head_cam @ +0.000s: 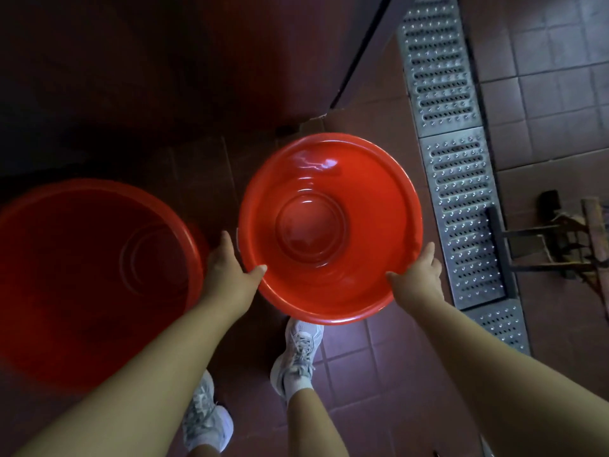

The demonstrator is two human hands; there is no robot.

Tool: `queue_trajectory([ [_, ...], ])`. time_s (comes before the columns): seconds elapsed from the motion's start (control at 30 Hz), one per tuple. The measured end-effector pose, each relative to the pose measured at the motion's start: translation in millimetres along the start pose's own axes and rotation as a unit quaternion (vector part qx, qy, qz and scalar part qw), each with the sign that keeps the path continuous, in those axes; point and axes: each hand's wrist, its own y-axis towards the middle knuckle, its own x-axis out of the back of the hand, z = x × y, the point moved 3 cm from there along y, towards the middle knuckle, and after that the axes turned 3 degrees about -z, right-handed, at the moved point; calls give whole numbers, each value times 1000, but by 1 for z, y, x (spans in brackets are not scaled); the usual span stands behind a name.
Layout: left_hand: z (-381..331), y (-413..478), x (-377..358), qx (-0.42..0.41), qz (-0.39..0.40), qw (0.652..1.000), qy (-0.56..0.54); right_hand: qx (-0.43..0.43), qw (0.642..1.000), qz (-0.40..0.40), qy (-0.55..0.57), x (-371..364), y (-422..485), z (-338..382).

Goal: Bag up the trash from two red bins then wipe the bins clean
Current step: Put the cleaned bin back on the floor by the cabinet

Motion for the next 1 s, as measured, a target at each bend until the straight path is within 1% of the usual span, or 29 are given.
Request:
queue_trajectory([
  [0.1,-10,12,-16,33,31,999,12,-5,1000,24,12,-2,21,-3],
  [0.2,-12,17,-20,62,18,997,44,-17,1000,17,-1,-2,37,-11],
  [0.27,-10,17,-22,83,29,996,31,-16,999,44,-7,-3,42,-15],
  [0.33,-7,17,-25,87,44,995,18,-23,997,80,3,-10,48,-23],
  [0.4,-5,17,-28,79,38,996,18,-27,996,85,14,-14,52,-27],
  [0.47,-5,15,-27,64,27,998,12,-16,997,61,39,-13,51,-28],
  [0.6,-9,-1,-17,23,-1,1000,-18,13,992,-20,121,6,33,-26],
  [0.7,-14,-21,-7,2,-24,999,-41,18,987,-24,160,24,11,-25],
  [0.87,-22,-77,14,-13,-33,997,-76,17,984,-14,176,61,-37,-39],
  [1.0,-23,-134,34,-42,-44,993,-98,52,980,-47,188,95,-91,-58],
])
